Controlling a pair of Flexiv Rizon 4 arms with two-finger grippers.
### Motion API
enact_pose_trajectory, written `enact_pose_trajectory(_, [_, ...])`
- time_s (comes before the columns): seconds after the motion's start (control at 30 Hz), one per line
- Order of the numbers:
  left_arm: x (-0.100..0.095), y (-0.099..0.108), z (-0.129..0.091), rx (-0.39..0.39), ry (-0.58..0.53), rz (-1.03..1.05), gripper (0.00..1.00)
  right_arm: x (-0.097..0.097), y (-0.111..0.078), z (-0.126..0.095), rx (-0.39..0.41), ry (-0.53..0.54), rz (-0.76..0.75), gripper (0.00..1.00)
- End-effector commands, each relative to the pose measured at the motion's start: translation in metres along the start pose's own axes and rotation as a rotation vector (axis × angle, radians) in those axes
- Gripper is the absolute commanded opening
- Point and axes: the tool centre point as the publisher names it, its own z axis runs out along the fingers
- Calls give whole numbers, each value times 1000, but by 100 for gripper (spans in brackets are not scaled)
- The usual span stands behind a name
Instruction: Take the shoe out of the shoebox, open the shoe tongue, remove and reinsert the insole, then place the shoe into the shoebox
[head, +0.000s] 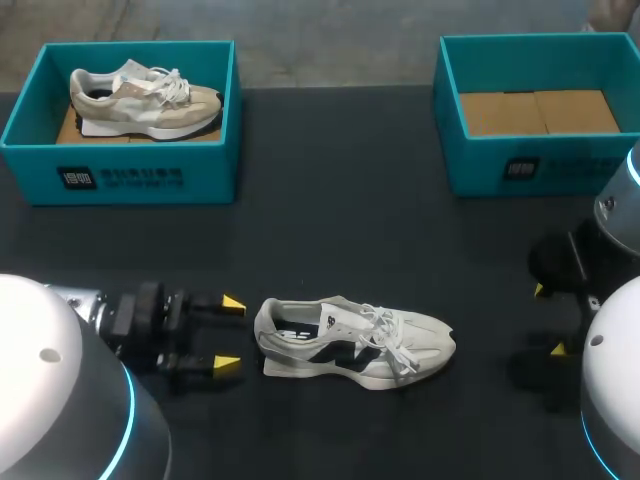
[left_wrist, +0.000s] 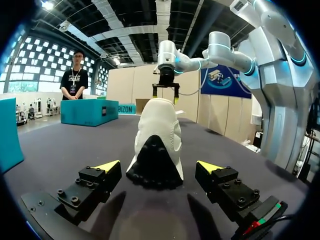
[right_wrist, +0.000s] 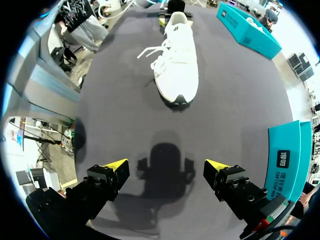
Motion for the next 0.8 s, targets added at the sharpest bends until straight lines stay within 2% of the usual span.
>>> enact_pose_trajectory(0.03, [-7,3,4,3,11,-3,100,2,0,0,1,-2,1,100])
enact_pose_trajectory(0.8, [-7,8,33,-10,102,-8,100,2,0,0,1,-2,1,100])
